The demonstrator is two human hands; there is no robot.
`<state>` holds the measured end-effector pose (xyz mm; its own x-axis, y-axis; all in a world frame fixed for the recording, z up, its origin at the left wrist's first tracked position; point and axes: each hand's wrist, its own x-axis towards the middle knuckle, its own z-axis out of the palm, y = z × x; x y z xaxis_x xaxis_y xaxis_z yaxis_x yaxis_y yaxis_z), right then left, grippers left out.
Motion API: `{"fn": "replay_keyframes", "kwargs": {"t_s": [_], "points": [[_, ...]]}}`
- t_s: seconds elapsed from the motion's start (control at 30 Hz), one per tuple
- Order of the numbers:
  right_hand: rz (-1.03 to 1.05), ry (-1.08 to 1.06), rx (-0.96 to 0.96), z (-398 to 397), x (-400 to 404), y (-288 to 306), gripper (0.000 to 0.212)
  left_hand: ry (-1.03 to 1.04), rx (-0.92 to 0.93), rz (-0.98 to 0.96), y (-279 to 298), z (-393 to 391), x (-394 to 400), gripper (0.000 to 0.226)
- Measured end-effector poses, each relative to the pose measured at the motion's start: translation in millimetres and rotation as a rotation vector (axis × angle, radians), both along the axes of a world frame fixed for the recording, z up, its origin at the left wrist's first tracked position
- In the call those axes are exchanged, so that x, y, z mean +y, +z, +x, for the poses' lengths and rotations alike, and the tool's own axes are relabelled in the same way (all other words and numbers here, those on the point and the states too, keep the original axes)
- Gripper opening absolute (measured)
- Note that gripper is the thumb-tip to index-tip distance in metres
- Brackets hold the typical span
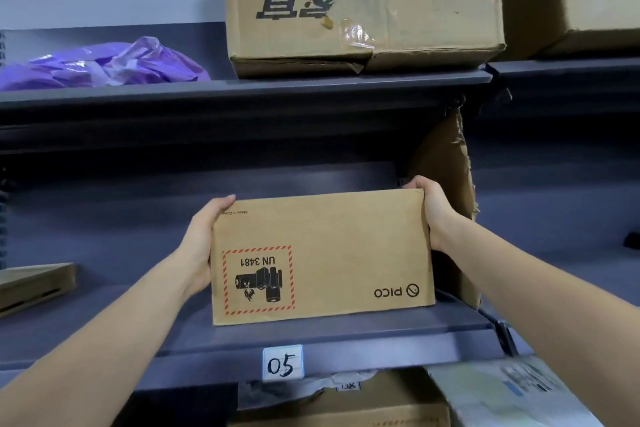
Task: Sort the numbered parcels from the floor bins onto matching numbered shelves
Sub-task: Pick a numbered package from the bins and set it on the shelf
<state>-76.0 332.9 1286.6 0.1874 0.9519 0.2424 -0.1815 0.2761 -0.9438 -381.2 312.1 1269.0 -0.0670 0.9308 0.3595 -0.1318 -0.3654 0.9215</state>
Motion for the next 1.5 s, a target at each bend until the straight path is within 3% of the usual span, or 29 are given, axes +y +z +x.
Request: {"fn": "replay_keyframes", "kwargs": {"t_s": [0.17, 0.3, 0.37, 0.6, 0.73, 0.87, 1.03, 1.2, 1.37, 1.5], "points": [[-0.03, -0.148, -0.012, -1, 7, 10, 0.007, 0.024, 0.053, -0.079, -1, 4, 19, 0.047], [-0.082, -0.226, -0.047, -4, 1, 26, 0.028, 0.047, 0.069, -0.076, 0, 6, 21, 0.048], [-0.133, -0.273, -0.115, -5, 2, 31, 0.042, 0.042, 0.075, -0.078, -2, 7, 21, 0.047], [-0.032, -0.521, -0.593, -13, -4, 42, 0.037, 0.127, 0.181, -0.066, 7, -6, 14, 0.035], [0.002, -0.558, -0.796, -17, -32, 41, 0.025, 0.368, 0.355, 0.055, 23, -4, 3, 0.028], [0.025, -0.506, -0.809, -18, -71, 37, 0.03, 0.531, 0.637, 0.223, 31, 15, -27, 0.046], [0.158, -0.535, -0.863, -16, -124, 22, 0.022, 0.363, 0.766, 0.427, 23, 65, -67, 0.03], [0.209, -0.588, -1.085, 3, -179, -3, 0.021, 0.124, 0.769, 0.57, 5, 125, -95, 0.022], [0.099, -0.698, -1.252, 55, -234, -24, 0.028, -0.12, 0.762, 0.604, -4, 195, -124, 0.021], [-0.007, -0.807, -1.256, 110, -282, -44, 0.025, -0.267, 0.785, 0.608, -15, 256, -141, 0.017]]}}
